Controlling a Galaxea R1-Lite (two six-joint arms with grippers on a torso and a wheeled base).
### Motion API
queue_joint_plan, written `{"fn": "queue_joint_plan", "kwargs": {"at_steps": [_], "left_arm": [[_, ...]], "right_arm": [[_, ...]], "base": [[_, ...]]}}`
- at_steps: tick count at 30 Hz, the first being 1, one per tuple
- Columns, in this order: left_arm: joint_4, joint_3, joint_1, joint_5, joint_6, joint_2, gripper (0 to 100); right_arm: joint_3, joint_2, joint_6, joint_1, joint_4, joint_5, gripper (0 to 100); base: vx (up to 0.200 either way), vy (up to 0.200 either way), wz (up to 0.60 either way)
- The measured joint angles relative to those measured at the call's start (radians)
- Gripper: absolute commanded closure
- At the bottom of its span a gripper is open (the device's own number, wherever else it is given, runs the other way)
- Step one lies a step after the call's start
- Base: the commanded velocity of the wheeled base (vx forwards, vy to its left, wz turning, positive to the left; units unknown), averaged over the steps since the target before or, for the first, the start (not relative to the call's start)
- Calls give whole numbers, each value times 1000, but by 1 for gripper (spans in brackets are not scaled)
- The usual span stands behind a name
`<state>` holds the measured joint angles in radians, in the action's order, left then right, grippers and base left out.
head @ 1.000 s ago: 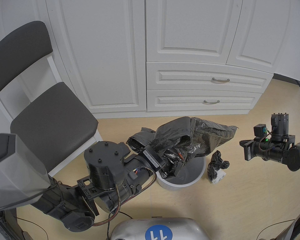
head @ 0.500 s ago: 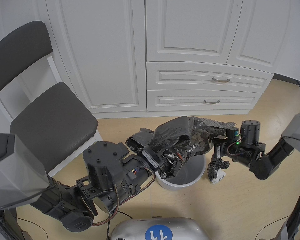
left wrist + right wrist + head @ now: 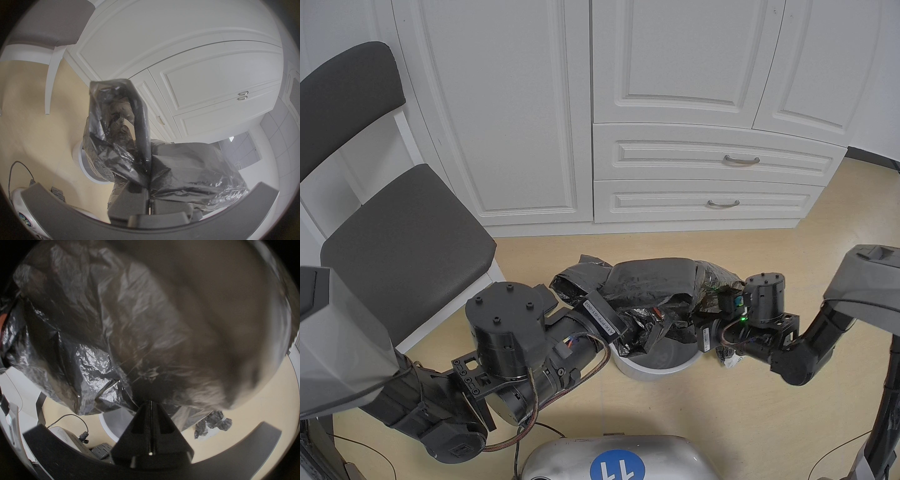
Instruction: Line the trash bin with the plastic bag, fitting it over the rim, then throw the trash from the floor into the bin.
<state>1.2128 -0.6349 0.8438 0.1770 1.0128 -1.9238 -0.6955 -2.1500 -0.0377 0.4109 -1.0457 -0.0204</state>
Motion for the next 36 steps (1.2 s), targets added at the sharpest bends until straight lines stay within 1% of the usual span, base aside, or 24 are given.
{"fn": "queue_joint_plan", "kwargs": {"at_steps": [4,10,13,19,24,27,32,36], "left_arm": [[1,-2,-2,8,-8,-1,100],[1,-4,-4,19,-21,-1,100],[1,-5,-5,23,-26,-2,100],[2,-6,-7,26,-30,-2,100],[2,-6,-8,27,-30,-3,100],[2,-5,-8,27,-30,-3,100],[2,-3,-8,27,-31,-3,100],[2,-1,-11,27,-34,-2,100]], "right_arm": [[18,129,-13,-56,123,20,100],[7,270,-19,-152,189,40,100],[-11,285,-19,-193,204,42,100],[-57,240,-14,-230,211,46,100],[-84,178,2,-221,132,44,100],[-91,131,25,-194,62,43,100],[-96,35,42,-119,-55,37,100],[-93,-47,53,-47,-89,32,100]], "base": [[0,0,0],[0,0,0],[0,0,0],[0,0,0],[0,0,0],[0,0,0],[0,0,0],[0,0,0]]}}
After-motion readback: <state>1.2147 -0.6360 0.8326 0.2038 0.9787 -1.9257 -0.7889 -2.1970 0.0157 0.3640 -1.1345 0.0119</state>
